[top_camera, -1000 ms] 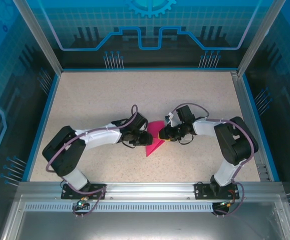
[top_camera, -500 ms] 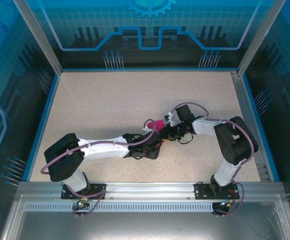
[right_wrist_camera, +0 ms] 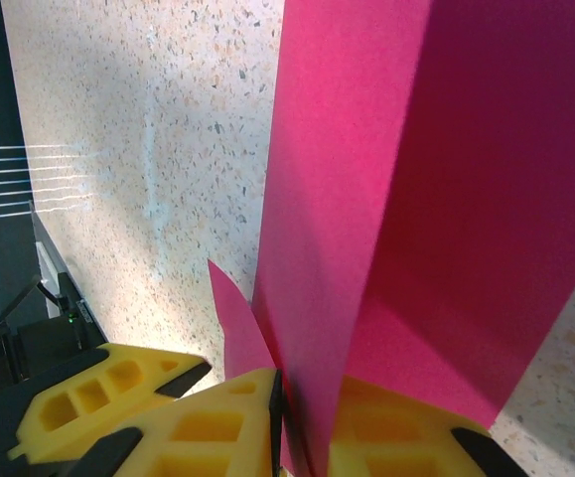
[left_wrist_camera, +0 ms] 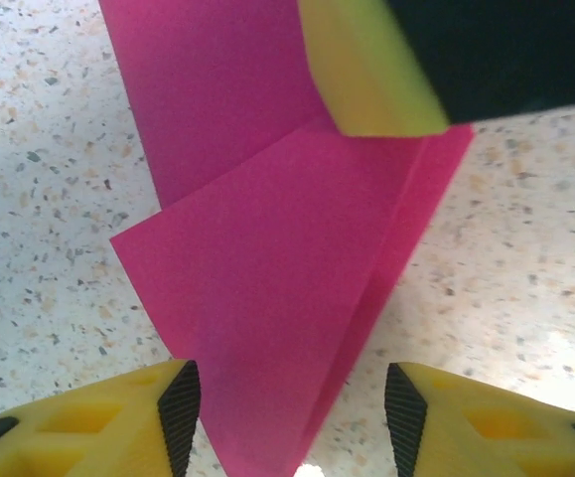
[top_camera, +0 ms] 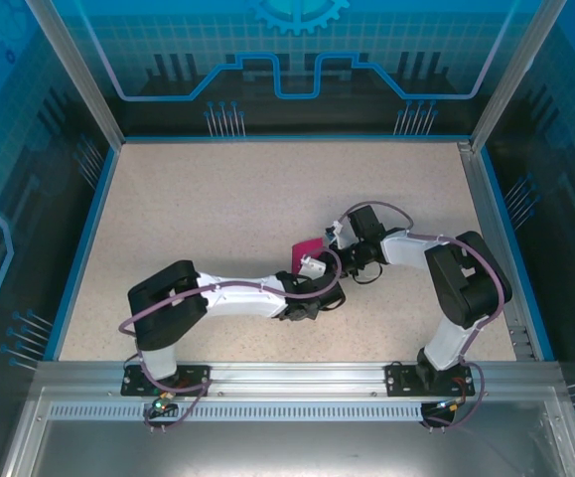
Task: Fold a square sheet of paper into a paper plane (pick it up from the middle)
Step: Fourth fold the wing at the center of the table.
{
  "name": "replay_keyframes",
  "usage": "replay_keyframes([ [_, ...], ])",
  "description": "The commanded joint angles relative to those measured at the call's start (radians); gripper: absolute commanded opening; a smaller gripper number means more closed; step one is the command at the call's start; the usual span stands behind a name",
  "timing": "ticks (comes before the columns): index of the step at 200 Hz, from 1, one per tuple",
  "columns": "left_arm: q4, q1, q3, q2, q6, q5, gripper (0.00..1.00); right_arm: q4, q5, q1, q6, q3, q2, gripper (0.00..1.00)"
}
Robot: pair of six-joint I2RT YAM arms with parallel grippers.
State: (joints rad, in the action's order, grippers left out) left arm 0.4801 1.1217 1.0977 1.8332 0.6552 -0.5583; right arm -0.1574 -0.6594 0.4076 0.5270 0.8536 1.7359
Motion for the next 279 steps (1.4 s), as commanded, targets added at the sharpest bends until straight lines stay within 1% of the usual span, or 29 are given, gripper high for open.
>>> replay_keyframes([
  [1, 0.060, 0.018, 0.031, 0.024, 0.034, -0.080, 0.53, -0.041, -0.010, 0.017, 0.005, 0.020, 0.004, 0.17],
  [33, 0.055, 0.022, 0.027, 0.025, 0.046, -0.099, 0.45, -0.054, -0.008, 0.017, 0.000, 0.019, 0.002, 0.17],
  [37, 0.056, 0.024, 0.027, 0.024, 0.045, -0.102, 0.44, -0.055, -0.007, 0.017, -0.001, 0.047, 0.003, 0.17],
  [56, 0.057, 0.027, 0.028, 0.026, 0.043, -0.112, 0.42, -0.057, -0.008, 0.017, 0.000, 0.050, 0.006, 0.17],
  [80, 0.058, 0.027, 0.031, 0.033, 0.038, -0.118, 0.36, -0.062, -0.009, 0.017, -0.003, 0.053, 0.009, 0.17],
  [94, 0.060, 0.027, 0.031, 0.040, 0.040, -0.120, 0.31, -0.064, -0.008, 0.017, -0.005, 0.054, 0.009, 0.18],
  [156, 0.067, 0.027, 0.033, 0.049, 0.044, -0.131, 0.22, -0.073, -0.005, 0.019, -0.010, 0.057, 0.007, 0.18],
  [168, 0.066, 0.027, 0.031, 0.049, 0.044, -0.132, 0.17, -0.073, -0.003, 0.018, -0.009, 0.056, 0.007, 0.18],
  [215, 0.040, 0.026, 0.011, 0.036, 0.040, -0.125, 0.06, -0.091, 0.015, 0.017, -0.014, 0.052, -0.019, 0.19],
  [234, -0.010, 0.016, -0.029, 0.008, 0.038, -0.094, 0.03, -0.101, 0.027, 0.012, -0.016, 0.042, -0.051, 0.21],
  [244, -0.063, 0.007, -0.064, -0.020, 0.024, -0.059, 0.02, -0.103, 0.038, 0.006, -0.014, 0.032, -0.077, 0.23],
  [279, -0.280, -0.045, -0.221, -0.147, -0.029, 0.150, 0.02, -0.113, 0.056, -0.045, -0.013, -0.041, -0.200, 0.32],
])
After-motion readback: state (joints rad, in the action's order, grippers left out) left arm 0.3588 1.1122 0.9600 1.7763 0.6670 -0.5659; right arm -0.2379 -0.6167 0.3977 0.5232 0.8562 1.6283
